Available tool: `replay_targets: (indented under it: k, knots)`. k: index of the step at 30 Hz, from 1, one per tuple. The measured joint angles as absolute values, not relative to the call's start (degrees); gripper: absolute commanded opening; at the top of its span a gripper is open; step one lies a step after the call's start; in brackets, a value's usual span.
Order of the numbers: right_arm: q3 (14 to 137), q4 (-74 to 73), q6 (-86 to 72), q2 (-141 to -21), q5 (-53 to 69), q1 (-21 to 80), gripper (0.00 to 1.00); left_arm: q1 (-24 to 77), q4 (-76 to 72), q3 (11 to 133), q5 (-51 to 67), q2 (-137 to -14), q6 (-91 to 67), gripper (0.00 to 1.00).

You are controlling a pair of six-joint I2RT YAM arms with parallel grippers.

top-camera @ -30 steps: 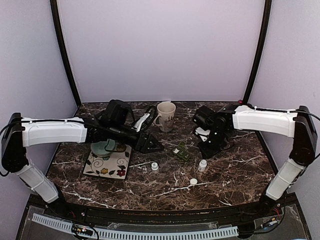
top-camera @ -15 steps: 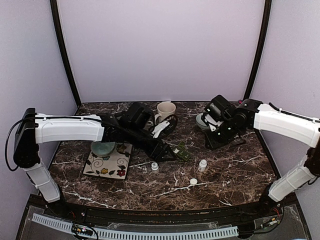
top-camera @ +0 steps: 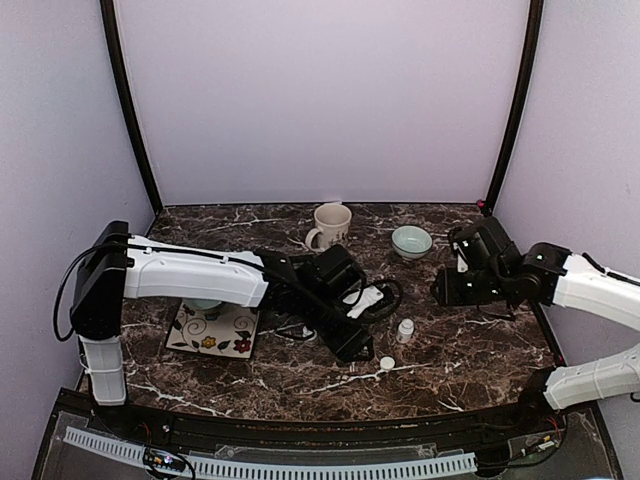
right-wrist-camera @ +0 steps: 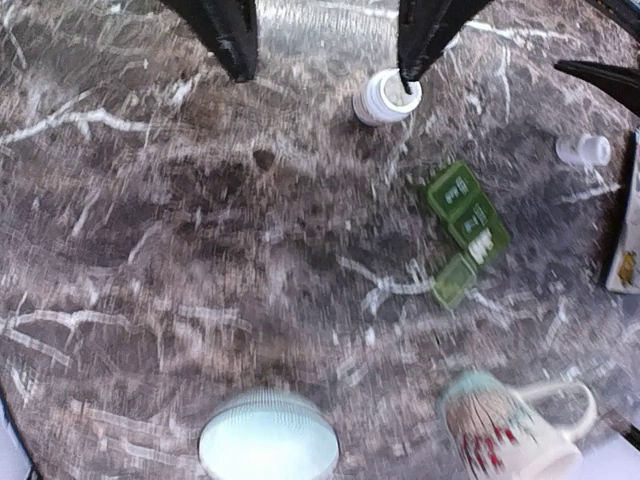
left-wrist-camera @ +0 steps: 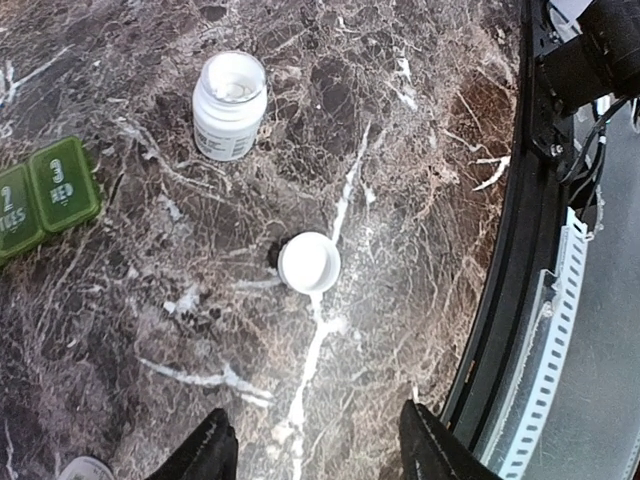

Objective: Sort the pills into containers
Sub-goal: Pick up the lid of the pill container from the center of the board.

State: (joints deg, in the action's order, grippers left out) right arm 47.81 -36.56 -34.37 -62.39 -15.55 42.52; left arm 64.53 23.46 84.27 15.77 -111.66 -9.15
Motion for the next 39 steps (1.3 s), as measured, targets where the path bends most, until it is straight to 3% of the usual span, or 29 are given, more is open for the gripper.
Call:
replay_targets:
  k: [5,9,11,13,18,39]
  knots:
    - [43.07,-29.23,-36.16,-55.77,-19.44,42.37,0.64,65.69,24.10,86.56,13.80,-114.26,-9.13,0.57]
    - [40.88,-26.17,-36.77,-53.71,-22.55,42.19,0.58,66.43,24.69,89.93,11.81,-116.57,-9.13,0.57]
    - [40.91,-24.95,-36.36,-53.67,-23.70,42.02,0.48,66.57,25.36,91.70,10.61,-117.73,-9.13,0.56]
    - [40.91,-24.47,-36.23,-53.82,-24.99,41.82,0.40,66.85,25.89,93.62,9.06,-119.22,-9.15,0.51]
    - [40.95,-25.28,-36.23,-54.35,-27.75,41.54,0.32,67.96,27.99,97.36,6.02,-122.98,-9.43,0.43]
    - [39.03,-25.80,-38.37,-48.71,-27.90,41.50,0.28,68.69,30.70,100.71,3.38,-127.76,-11.35,0.31]
